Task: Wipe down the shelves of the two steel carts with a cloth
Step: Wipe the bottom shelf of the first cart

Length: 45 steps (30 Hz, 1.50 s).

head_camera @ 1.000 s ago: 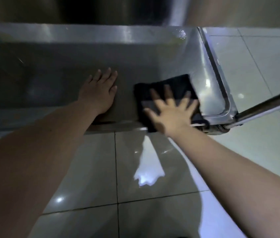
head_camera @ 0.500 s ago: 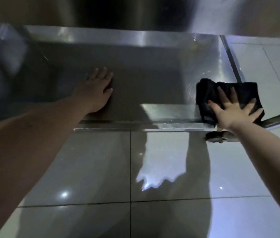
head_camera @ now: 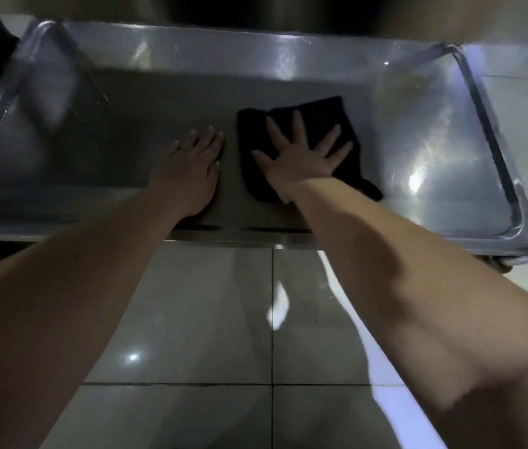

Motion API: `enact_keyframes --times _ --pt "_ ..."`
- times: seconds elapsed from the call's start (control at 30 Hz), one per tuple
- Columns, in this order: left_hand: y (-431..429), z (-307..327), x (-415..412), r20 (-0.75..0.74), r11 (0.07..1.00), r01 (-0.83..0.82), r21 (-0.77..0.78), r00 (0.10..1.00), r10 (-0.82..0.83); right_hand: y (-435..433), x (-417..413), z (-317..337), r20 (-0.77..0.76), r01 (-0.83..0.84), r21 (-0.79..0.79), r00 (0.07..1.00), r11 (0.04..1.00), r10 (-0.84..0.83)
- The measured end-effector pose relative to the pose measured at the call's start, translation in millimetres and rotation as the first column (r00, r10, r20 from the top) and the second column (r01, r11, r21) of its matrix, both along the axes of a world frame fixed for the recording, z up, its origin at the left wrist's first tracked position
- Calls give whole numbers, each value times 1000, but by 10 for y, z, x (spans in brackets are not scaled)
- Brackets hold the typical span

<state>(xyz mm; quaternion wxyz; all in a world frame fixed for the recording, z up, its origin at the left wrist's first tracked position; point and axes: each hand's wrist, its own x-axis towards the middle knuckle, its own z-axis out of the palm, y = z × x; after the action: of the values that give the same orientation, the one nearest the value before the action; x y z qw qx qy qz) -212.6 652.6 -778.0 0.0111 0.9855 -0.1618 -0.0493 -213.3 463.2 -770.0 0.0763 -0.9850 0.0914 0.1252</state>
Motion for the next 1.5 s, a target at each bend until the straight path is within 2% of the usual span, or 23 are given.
enact_keyframes --times 0.07,0.13,0.17,0.23,0.33,0.4,0.47,0.5,0.57,0.63,0.7,0.83,0.93,1.0,1.1,1.17,1.23,1.3,1.37,1.5 --pt "-2 -13 -28 28 1000 -1 -1 1000 1 75 12 -37 4 -116 -1 993 993 116" --pt "-8 -43 -47 31 1000 -16 -21 999 16 -146 60 -51 37 -135 -9 990 991 136" --pt "-13 -59 -46 33 999 -23 -29 999 24 -336 100 -42 42 -93 -6 995 996 94" --pt "-22 -82 -39 38 999 -27 -44 999 29 -835 150 -8 38 102 11 994 995 -103" --pt "-44 -102 -55 50 998 -24 -52 998 27 -1717 -26 31 12 413 -11 911 911 -413" --pt "-52 -115 -70 60 997 -26 -68 998 30 -2059 -199 45 -40 529 -9 847 848 -529" --pt "-66 -123 -85 61 996 -25 -90 998 31 -2037 -266 57 -53 587 -11 808 809 -587" --pt "-70 -121 -84 64 995 -27 -98 997 33 -1922 -247 57 -36 586 -7 809 810 -586" --pt "-70 -115 -88 65 994 -30 -108 997 37 -1583 -170 41 -3 490 -2 872 872 -490" --pt "-70 -109 -95 73 995 -25 -102 997 32 -1125 -110 8 18 302 12 953 953 -302" --pt "-62 -102 -92 73 996 -20 -92 997 27 -585 -151 -31 14 112 4 994 994 -112" --pt "-14 -72 -67 57 997 -6 -73 998 11 100 -481 -66 43 -141 -9 989 990 142" --pt "-13 -60 -62 65 998 -11 -69 998 16 -259 -666 -29 25 -250 -16 968 968 250" --pt "-33 -68 -66 63 998 -14 -64 998 18 -799 -767 -27 11 -189 -64 982 980 190" --pt "-49 -77 -71 59 996 -9 -84 998 14 -1794 -918 4 -45 122 -121 991 985 -129" --pt "-64 -85 -80 62 996 -3 -89 998 8 -2235 -1041 64 -65 363 -121 926 924 -373" --pt "-73 -85 -74 53 997 7 -81 999 -3 -2311 -1112 71 -62 477 -128 871 870 -487" --pt "-68 -87 -60 36 997 10 -71 999 -8 -2097 -1089 42 -58 501 -140 857 854 -513" --pt "-54 -95 -54 18 998 1 -69 1000 0 -1747 -1012 -1 -52 461 -132 881 877 -471" --pt "17 -54 6 -26 997 16 -74 999 -18 -668 -942 -81 -24 206 -102 978 973 -209"
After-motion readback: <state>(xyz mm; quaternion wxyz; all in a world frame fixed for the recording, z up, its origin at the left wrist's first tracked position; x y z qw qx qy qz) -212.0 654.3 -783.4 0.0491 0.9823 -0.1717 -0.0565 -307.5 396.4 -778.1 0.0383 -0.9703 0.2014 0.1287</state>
